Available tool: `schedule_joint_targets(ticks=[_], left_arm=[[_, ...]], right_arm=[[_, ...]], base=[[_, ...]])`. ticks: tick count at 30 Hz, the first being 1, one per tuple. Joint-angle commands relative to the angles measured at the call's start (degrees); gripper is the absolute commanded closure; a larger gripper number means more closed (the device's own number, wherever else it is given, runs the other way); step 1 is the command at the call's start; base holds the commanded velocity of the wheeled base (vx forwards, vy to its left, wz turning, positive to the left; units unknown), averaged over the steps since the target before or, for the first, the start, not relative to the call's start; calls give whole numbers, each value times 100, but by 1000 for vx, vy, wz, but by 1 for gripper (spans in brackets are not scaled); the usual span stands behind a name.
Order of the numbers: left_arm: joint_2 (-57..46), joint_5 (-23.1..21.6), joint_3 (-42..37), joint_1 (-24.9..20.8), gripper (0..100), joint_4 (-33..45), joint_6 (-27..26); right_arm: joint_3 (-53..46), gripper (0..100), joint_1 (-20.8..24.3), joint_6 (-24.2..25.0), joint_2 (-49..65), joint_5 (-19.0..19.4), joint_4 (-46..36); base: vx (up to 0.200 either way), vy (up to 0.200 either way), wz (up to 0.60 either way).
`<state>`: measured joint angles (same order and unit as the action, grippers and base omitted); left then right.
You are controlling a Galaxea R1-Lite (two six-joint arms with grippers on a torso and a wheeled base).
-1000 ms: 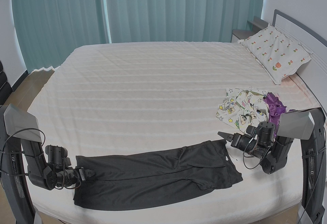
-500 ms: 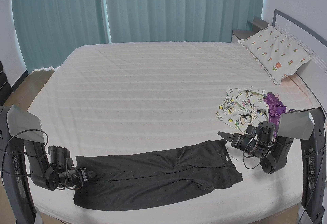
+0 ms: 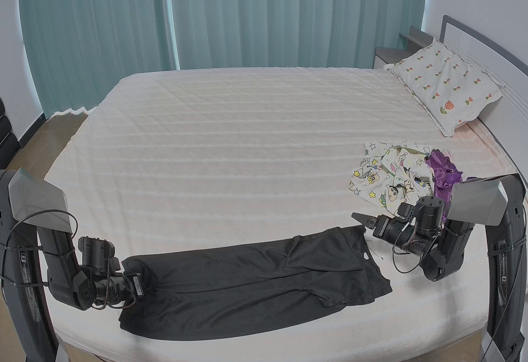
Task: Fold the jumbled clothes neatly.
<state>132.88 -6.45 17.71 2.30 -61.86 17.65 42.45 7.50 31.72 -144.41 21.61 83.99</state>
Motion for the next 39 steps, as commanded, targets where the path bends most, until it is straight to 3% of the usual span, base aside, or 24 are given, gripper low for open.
schedule_joint_targets(ticks=[1,14,21,29,35,39], left_arm=[[-280,12,-13,95,100,24,10],[-631,-6,74,640,100,139,-43],[-1335,-93,681,1378,100,1413,-218],[-1976,-823,1612,2459,100,3092,-253],[-2328,-840,1621,2433,100,3672,-183],[-2495,-761,1446,2028,100,3698,133]], right_arm=[[0,0,-3,1,9,1,3],[0,0,-3,1,1,1,3],[0,0,-3,1,9,1,3],[0,0,-3,1,18,10,3],[0,0,-3,10,27,10,3],[-44,0,-3,10,44,10,12]], base=[[0,0,0],[0,0,0],[0,0,0],[0,0,0],[0,0,0],[0,0,0]])
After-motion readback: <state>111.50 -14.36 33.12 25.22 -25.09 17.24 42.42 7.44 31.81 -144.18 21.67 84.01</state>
